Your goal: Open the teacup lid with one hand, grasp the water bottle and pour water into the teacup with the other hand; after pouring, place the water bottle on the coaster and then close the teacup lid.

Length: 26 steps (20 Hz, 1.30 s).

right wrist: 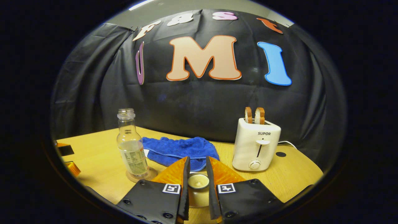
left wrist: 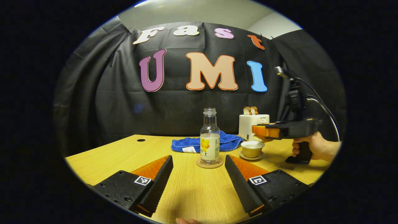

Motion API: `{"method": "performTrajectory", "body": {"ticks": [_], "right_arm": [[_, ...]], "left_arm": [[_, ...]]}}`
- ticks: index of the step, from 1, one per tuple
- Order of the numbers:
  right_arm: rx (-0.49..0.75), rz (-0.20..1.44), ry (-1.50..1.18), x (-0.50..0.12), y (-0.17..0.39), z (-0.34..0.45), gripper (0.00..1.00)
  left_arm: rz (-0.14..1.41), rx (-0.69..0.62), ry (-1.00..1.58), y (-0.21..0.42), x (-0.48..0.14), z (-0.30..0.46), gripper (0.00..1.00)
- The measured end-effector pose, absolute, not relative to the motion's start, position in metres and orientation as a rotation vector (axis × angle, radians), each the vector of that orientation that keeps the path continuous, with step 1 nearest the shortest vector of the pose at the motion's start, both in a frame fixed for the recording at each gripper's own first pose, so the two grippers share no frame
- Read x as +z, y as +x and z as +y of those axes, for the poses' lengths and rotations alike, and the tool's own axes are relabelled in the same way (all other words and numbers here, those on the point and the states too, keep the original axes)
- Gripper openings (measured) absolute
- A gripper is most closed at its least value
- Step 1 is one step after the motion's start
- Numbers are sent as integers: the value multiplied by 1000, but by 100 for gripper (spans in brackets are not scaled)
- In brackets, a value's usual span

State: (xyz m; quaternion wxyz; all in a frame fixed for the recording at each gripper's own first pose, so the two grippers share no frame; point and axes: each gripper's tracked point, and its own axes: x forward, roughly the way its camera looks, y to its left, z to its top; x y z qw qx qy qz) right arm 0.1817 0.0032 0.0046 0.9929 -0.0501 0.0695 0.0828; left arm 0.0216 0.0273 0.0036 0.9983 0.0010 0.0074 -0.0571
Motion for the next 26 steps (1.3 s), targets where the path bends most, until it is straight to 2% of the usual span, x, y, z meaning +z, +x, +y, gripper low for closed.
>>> {"method": "performTrajectory", "body": {"ticks": [6,7,8,19,20,23,25,26], "right_arm": [[162,199,-83,-25,202,6,29],[168,200,-85,-27,202,8,29],[171,197,-90,-28,202,9,29],[176,201,-83,-31,204,12,29],[175,201,-85,-32,204,11,29],[169,189,-90,-30,205,11,29],[163,190,-88,-31,205,9,32],[154,187,-82,-30,205,7,36]], "left_arm": [[19,-124,2,22,4,28,97],[18,-124,2,22,4,29,100],[20,-124,3,22,4,29,98],[22,-123,2,21,5,30,98],[22,-123,2,21,5,30,100],[22,-123,2,21,5,30,98],[23,-123,2,21,5,30,98],[22,-123,2,21,5,31,98]]}}
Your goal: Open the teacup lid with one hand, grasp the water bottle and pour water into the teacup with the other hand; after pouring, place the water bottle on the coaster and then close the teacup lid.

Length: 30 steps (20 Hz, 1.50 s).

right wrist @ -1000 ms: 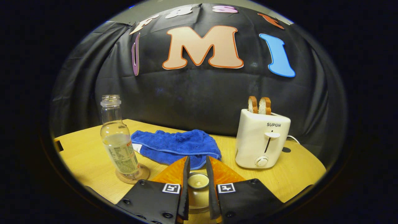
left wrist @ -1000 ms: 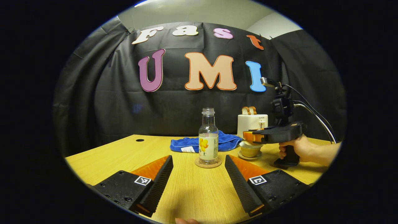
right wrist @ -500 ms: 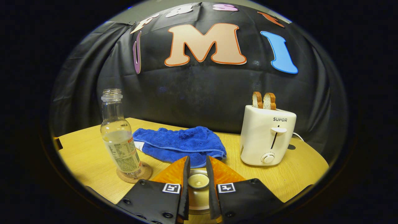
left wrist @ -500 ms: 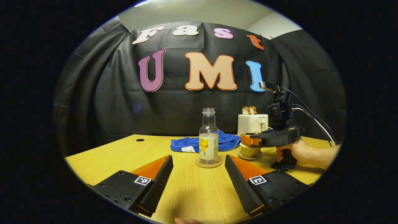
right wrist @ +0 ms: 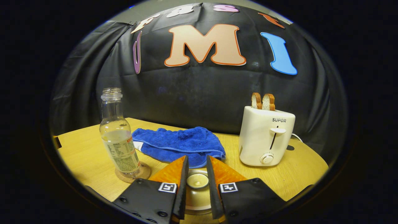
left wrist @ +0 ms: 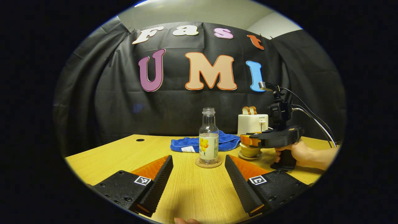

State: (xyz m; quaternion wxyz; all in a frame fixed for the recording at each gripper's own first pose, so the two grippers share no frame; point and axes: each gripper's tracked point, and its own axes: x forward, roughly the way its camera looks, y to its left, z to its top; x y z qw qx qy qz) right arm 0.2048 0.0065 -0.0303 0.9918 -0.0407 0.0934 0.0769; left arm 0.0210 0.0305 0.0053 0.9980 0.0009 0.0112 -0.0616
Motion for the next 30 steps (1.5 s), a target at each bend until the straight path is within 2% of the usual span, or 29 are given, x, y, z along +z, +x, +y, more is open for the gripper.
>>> {"method": "performTrajectory", "body": {"ticks": [9,11,12,14,16,17,19,22,23,26,27,28,29,30], "right_arm": [[156,114,-67,-18,200,5,91],[141,79,-39,-12,197,-1,91],[132,63,-19,-9,194,-5,94],[126,23,-4,-3,184,-6,91],[124,23,-4,-4,176,-7,91],[117,21,-2,-3,172,-8,87],[107,20,-3,-1,159,-9,91],[77,15,-3,2,131,-15,91],[66,14,-2,2,119,-17,86],[16,8,-4,5,84,-25,96],[-7,5,-3,6,73,-29,87],[-20,4,-1,7,60,-31,93],[-39,3,-2,7,50,-34,89],[-67,-1,-4,9,39,-39,90]], "left_arm": [[23,-121,3,21,5,31,98],[22,-120,3,21,5,31,98],[23,-119,4,21,5,31,97],[23,-116,3,22,5,31,100],[22,-113,4,21,5,32,98],[23,-111,4,21,5,33,98],[22,-101,5,22,5,34,98],[23,-84,6,21,4,38,98],[23,-80,5,21,5,38,98],[23,-74,6,19,4,36,98],[22,-72,6,18,5,35,98],[23,-70,6,17,4,34,98],[22,-67,6,15,4,32,98],[19,-65,7,12,5,31,98]]}}
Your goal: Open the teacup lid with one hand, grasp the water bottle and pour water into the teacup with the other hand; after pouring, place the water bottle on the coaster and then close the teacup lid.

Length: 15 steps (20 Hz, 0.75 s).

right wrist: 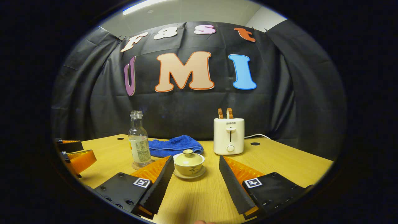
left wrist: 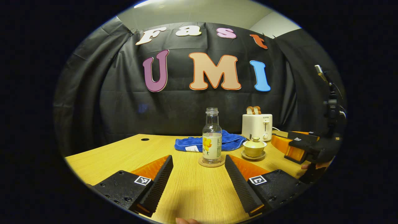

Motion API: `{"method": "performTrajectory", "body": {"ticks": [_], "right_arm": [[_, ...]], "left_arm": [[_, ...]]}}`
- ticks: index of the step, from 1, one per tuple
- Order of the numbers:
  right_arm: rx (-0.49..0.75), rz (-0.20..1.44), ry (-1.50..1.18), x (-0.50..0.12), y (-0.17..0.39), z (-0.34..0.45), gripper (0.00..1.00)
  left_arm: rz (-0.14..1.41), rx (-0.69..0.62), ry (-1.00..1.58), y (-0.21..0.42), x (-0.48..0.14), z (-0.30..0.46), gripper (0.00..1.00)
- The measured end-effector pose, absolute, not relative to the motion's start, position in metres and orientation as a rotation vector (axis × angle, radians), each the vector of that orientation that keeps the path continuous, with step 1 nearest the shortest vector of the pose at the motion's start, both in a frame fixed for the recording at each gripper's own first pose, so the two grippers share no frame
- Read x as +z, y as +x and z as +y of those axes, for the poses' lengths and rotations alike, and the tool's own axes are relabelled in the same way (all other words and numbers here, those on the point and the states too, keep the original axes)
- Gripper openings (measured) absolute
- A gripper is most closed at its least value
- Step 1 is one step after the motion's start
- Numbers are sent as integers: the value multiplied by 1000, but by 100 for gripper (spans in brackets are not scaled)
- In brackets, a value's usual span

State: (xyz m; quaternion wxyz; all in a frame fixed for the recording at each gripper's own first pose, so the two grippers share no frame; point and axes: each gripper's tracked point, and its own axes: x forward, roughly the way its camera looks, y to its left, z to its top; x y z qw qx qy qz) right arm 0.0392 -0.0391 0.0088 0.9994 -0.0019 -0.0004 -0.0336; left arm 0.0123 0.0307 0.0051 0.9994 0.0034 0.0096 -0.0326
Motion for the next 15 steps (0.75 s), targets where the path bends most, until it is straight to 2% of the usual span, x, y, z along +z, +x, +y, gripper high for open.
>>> {"method": "performTrajectory", "body": {"ticks": [3,4,9,10,15], "right_arm": [[-112,-3,-3,11,10,-45,99],[-117,-5,-5,11,2,-44,94],[-110,-2,-5,10,-26,-40,96],[-111,-2,-4,10,-30,-39,96],[-108,-3,-4,11,-43,-36,94]], "left_arm": [[21,-56,7,6,5,26,98],[20,-49,6,4,5,25,98],[22,-30,9,-12,6,16,98],[25,-24,8,-15,5,15,100],[25,-28,10,-25,6,5,97]]}}
